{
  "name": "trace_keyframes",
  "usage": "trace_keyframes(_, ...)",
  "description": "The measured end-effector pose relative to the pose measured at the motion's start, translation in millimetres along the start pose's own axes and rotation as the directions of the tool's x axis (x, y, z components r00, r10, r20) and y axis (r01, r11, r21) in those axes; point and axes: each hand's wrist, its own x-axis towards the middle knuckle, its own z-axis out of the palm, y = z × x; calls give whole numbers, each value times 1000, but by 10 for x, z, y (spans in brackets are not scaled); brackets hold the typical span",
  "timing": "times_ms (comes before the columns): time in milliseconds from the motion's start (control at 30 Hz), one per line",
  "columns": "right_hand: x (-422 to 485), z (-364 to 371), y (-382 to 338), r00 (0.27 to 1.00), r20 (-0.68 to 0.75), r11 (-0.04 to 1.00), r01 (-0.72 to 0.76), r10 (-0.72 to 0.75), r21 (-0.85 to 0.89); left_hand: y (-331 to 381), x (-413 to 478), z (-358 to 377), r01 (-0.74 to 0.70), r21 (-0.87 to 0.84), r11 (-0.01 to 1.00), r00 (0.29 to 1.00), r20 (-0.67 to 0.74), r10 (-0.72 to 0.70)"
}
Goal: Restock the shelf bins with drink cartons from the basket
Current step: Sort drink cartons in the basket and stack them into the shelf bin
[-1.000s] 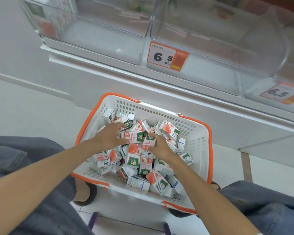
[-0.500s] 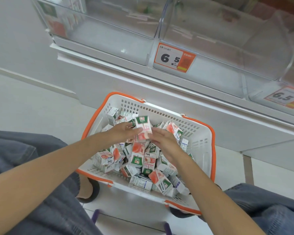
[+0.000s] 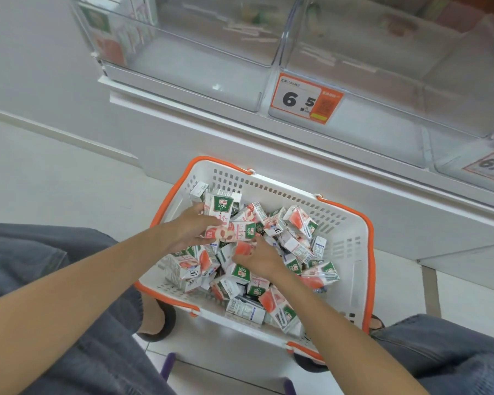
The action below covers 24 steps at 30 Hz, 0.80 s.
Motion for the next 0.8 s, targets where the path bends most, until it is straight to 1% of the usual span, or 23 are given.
trace_keyframes(67,1,-112,-20,1000,-9,994,-11,12,105,25,11,-27,15,-38,999,1000,-21,-16)
trace_keyframes(100,-10,-187,-25,1000,-27,990,9,-5,143,42,14,-37,13,-50,999,999,-34,-14)
trace_keyframes(167,-44,-372,-76,994,-97,971,77,-56,227,84,17,-57,3,-80,997,998,-55,-8)
trace_keyframes(233,-101,-572,-198,974,-204,936,164,-102,311,112,16,-72,6,-107,994,998,-69,-13)
trace_keyframes(267,-130,-656,-265,957,-267,908,212,-117,362,122,11,-68,9,-125,992,997,-72,-18)
trace_keyframes(333,-212,-756,-419,916,-375,813,324,-142,484,142,-5,-38,15,-198,980,998,-56,-27)
trace_keyframes(367,-251,-771,-494,897,-409,776,374,-165,508,161,-19,-24,20,-255,967,999,-22,-26)
trace_keyframes(400,-290,-766,-562,884,-424,762,409,-196,501,184,-36,-7,26,-314,949,999,41,-14)
trace_keyframes(467,-340,-722,-655,880,-385,761,446,-277,471,237,-76,5,29,-371,928,980,192,46)
trace_keyframes(500,-352,-705,-687,885,-349,754,452,-309,476,265,-87,2,25,-375,927,968,239,70)
trace_keyframes(600,-363,-736,-728,892,-269,727,452,-364,517,308,-39,-36,8,-420,908,966,240,102)
trace_keyframes(700,-383,-815,-785,894,-206,665,435,-397,607,344,-60,10,-36,-396,918,955,257,148)
trace_keyframes(800,-386,-897,-893,863,-240,665,498,-445,556,426,-124,48,-83,-434,897,946,248,207)
